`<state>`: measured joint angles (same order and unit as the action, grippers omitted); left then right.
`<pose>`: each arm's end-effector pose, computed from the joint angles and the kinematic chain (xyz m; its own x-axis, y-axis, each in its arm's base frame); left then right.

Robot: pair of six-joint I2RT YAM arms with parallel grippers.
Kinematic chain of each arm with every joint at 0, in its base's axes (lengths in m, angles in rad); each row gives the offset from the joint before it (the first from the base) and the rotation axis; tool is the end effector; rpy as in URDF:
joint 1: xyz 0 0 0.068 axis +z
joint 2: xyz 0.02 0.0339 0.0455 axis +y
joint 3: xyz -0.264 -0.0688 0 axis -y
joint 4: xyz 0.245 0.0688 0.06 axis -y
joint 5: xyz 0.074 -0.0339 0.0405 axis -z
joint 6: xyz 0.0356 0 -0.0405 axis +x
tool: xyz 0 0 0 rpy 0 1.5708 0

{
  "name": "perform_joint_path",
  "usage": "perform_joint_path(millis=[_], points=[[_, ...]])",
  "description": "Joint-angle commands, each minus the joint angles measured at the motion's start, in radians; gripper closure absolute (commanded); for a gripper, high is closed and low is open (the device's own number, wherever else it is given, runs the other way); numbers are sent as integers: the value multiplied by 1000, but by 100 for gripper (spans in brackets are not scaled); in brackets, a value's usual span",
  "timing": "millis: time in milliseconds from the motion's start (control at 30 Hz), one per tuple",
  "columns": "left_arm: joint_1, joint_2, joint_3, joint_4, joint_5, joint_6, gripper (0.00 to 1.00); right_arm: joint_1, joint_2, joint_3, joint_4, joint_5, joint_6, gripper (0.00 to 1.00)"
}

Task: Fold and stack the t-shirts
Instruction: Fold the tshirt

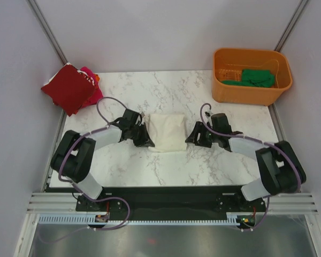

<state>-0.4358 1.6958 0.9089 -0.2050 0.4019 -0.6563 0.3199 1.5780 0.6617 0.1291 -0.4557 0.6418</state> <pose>0.2904 -0.1506 0.1549 -0.9566 -0.1740 -0.2336 -0.0015 0.8050 -0.5932 0.2736 0.1072 0.1446 -0.8842 0.2734 -0.3788 -0.0598 0.7379 0.6723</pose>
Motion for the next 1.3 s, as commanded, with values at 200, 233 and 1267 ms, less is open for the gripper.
perform_joint_path(millis=[200,233,1267], points=[[19,-134,-203,-56,-64,26,98,13,-378,111,-355,297,-234,28],[14,-134,-205,-56,-64,26,98,15,-357,142,-324,234,-225,46],[-4,-117,-239,-56,-64,26,98,-154,597,487,472,-359,154,100]])
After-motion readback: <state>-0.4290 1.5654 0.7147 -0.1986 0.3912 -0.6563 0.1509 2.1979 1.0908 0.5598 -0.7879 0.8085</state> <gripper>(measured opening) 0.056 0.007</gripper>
